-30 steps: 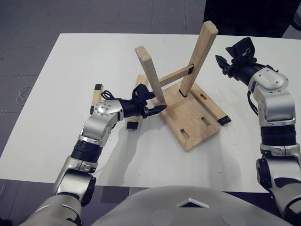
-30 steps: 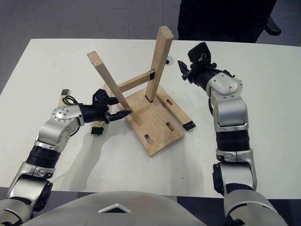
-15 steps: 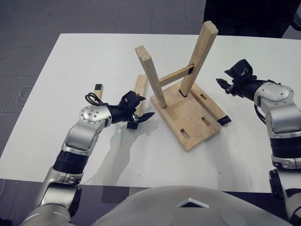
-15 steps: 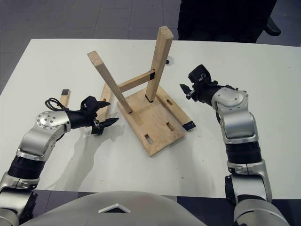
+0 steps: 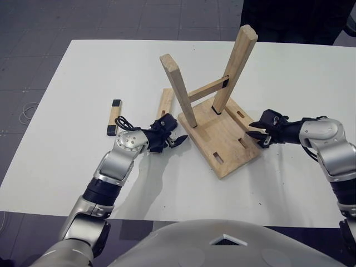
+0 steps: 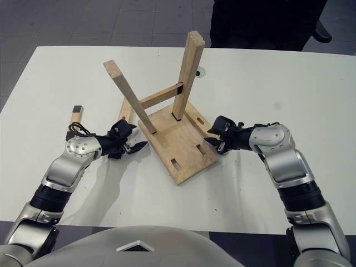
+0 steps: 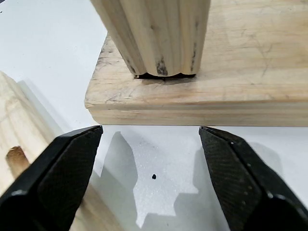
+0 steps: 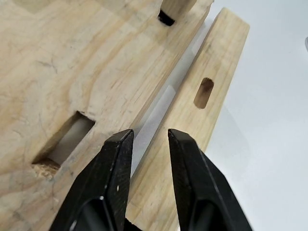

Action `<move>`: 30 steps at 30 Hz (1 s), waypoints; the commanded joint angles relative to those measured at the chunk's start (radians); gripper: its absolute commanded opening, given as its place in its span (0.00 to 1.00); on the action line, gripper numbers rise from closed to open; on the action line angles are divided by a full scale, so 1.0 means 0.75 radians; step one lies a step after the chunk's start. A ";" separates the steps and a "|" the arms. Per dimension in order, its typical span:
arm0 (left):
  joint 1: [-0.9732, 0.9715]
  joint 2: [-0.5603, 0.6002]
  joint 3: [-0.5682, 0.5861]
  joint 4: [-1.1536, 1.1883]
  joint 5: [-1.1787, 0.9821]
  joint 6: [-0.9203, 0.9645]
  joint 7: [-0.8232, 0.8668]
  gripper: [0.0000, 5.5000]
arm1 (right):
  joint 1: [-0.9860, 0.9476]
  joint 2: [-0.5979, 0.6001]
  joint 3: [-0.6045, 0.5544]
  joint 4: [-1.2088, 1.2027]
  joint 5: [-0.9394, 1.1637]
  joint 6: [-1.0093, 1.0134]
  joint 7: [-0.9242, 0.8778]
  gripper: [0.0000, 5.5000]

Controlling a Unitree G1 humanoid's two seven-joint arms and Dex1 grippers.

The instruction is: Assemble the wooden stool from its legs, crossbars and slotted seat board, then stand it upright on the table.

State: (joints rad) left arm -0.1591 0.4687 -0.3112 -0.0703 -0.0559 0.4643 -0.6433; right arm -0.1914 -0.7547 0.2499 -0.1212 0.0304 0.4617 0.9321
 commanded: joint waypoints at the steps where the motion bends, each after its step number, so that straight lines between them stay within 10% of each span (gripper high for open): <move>1: -0.063 -0.040 0.008 0.054 0.024 -0.005 0.026 0.68 | 0.019 -0.009 0.036 0.062 -0.040 -0.077 0.013 0.24; 18: -0.359 -0.214 0.078 0.590 0.092 -0.245 0.110 0.68 | 0.011 0.098 0.037 -0.084 0.018 0.052 -0.006 0.24; 25: -0.256 -0.052 0.394 0.193 -0.031 -0.050 0.156 0.68 | 0.021 0.088 -0.005 -0.059 0.013 0.066 -0.050 0.24; 30: -0.670 -0.216 0.717 0.084 -0.395 0.110 0.333 0.68 | -0.008 0.105 -0.007 -0.042 0.004 0.080 -0.085 0.24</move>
State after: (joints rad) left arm -0.5041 0.3683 0.1704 0.0180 -0.2563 0.5015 -0.4424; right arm -0.1774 -0.6791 0.2534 -0.1550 0.0411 0.5059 0.8808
